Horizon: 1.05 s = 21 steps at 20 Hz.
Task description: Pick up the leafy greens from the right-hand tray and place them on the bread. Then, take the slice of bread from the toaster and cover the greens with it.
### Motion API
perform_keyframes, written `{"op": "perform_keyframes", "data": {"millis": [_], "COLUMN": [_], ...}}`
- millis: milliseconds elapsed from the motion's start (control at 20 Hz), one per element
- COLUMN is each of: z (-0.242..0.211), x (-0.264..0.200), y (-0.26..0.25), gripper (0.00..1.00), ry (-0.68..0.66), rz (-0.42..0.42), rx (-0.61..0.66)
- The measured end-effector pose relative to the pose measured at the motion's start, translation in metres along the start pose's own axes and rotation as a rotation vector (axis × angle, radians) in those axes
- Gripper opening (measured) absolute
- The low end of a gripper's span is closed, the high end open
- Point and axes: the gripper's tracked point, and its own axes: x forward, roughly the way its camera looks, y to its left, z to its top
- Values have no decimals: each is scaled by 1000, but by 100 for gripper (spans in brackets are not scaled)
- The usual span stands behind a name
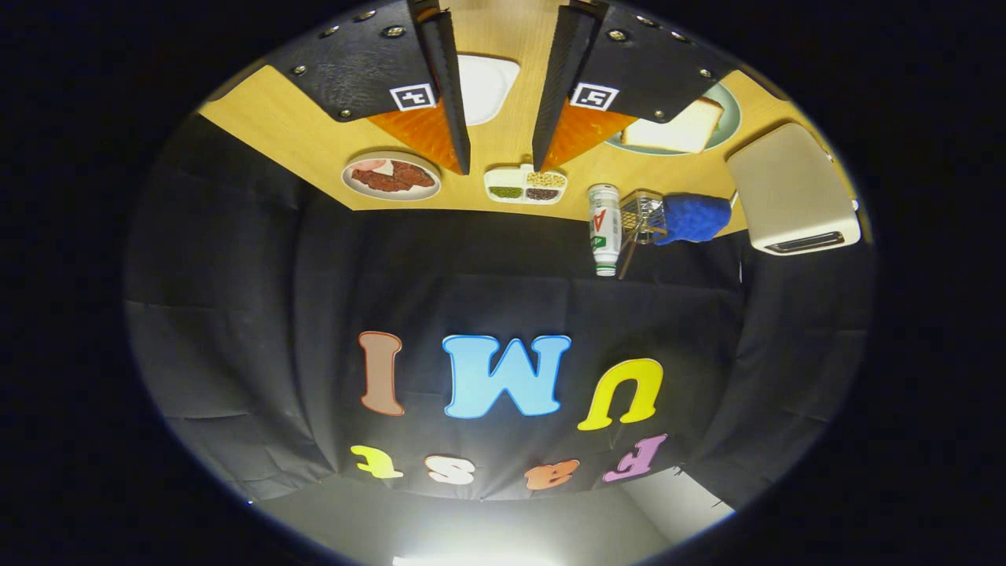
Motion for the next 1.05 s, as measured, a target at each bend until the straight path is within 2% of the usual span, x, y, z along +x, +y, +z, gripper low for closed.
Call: {"op": "perform_keyframes", "data": {"millis": [250,450,700,900,1050], "z": [-33,-31,-18,-3,-13], "x": [8,15,14,6,1], "y": [-36,-98,-146,-237,-311], "gripper": [48,48,48,48,48], "ry": [102,53,-10,-96,-90], "rz": [120,34,50,0,-86], "rx": [-58,-159,-95,-37,-63]}}
